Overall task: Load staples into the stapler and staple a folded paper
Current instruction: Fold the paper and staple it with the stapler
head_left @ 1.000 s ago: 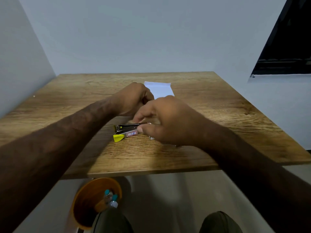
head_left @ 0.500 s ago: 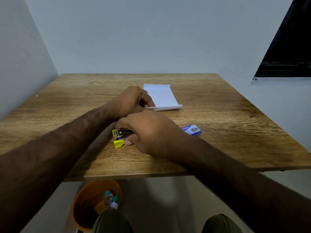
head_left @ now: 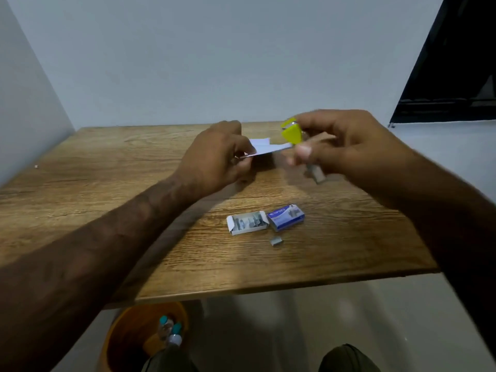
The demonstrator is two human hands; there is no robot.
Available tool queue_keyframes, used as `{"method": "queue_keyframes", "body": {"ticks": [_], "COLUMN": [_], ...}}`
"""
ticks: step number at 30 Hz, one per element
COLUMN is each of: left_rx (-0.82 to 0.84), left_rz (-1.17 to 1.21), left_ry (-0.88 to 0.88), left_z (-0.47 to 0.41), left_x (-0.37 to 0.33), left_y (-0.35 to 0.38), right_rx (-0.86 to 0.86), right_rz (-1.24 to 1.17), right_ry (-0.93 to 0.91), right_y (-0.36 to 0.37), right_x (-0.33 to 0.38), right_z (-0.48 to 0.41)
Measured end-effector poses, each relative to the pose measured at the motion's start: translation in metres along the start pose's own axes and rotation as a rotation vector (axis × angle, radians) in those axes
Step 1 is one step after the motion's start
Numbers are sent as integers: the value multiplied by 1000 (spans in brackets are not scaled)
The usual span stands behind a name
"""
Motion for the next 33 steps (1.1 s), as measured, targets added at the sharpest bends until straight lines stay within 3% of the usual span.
{"method": "queue_keyframes", "body": {"ticks": [4, 7, 19, 33], "left_rx": [-32, -31, -36, -37], "left_rz": [-97, -131, -150, -264], "left_ry": [102, 161, 341, 407], "left_z": [-13, -19, -30, -26], "left_x": [-20, -31, -62, -70], "left_y": [22, 36, 74, 75], "right_rx": [-5, 48, 115, 50], "right_rz": [-435, -613, -658, -798], "right_ry": [489, 619, 759, 626], "right_y": [-13, -5, 7, 17], "right_x": [-76, -100, -115, -113], "right_z": [22, 34, 26, 15]}}
Point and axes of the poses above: each hand's wrist, its own z-axis away from the middle knuckle, its own y-axis out of the palm, x = y × z, the point moved 6 cm from there along -z, towards the middle knuckle, and after that the axes turned 10 degrees about z, right-handed, at the moved point
